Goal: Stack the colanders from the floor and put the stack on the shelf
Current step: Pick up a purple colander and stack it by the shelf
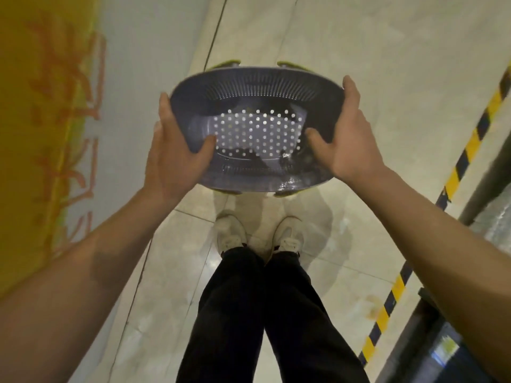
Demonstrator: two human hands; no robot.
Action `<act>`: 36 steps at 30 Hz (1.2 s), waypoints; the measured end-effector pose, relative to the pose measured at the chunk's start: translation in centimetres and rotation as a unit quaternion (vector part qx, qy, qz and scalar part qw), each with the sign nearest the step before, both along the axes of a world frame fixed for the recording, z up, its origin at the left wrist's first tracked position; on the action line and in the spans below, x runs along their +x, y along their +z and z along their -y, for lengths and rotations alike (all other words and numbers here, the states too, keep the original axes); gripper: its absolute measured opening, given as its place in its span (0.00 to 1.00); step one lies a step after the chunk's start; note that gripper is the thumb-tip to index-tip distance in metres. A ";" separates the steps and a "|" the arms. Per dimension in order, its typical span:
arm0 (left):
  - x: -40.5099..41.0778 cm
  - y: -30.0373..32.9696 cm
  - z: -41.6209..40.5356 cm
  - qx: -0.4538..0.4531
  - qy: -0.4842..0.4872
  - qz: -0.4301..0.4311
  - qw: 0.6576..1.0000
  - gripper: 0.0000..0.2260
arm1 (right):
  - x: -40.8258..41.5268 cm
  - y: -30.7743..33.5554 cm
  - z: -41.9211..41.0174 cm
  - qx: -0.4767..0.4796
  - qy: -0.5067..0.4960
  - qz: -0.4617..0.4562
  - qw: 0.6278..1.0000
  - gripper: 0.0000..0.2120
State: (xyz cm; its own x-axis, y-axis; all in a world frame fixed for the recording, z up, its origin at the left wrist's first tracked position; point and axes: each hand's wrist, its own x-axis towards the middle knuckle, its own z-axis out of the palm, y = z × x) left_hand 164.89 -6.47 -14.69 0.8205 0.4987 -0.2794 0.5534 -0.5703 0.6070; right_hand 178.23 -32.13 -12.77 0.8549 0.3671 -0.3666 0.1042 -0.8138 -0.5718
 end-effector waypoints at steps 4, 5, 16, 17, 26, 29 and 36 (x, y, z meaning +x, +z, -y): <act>1.5 14.0 -0.7 0.042 0.022 0.033 0.998 0.41 | 1.3 14.4 -0.5 0.038 -0.011 0.061 0.997 0.40; 1.5 17.8 -0.6 0.062 0.019 0.043 0.997 0.41 | 1.5 18.1 -0.5 0.046 -0.011 0.079 0.996 0.39; -4.9 50.8 1.8 0.164 -0.027 0.068 0.984 0.46 | -5.2 50.5 2.4 -0.006 0.063 0.163 0.985 0.46; -5.7 52.5 2.5 0.157 -0.029 0.062 0.985 0.46 | -6.2 52.2 3.0 -0.014 0.064 0.163 0.984 0.46; -7.8 57.9 6.9 0.064 -0.047 0.005 0.997 0.48 | -10.4 57.0 8.8 -0.047 0.014 0.135 0.990 0.46; -5.9 57.8 7.1 0.095 -0.068 0.006 0.993 0.48 | -10.0 57.0 10.0 -0.032 -0.014 0.130 0.991 0.45; 0.8 59.9 8.6 0.130 -0.181 0.015 0.975 0.46 | -10.2 57.4 12.3 -0.031 -0.138 0.107 0.984 0.45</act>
State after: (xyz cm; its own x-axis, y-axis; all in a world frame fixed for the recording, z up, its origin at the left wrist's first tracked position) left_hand 165.71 -15.06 45.25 0.9615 0.2263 -0.1559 0.2723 -0.8615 0.4286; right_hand 168.03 -44.44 44.63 0.9789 0.0919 -0.1823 -0.0140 -0.8606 -0.5091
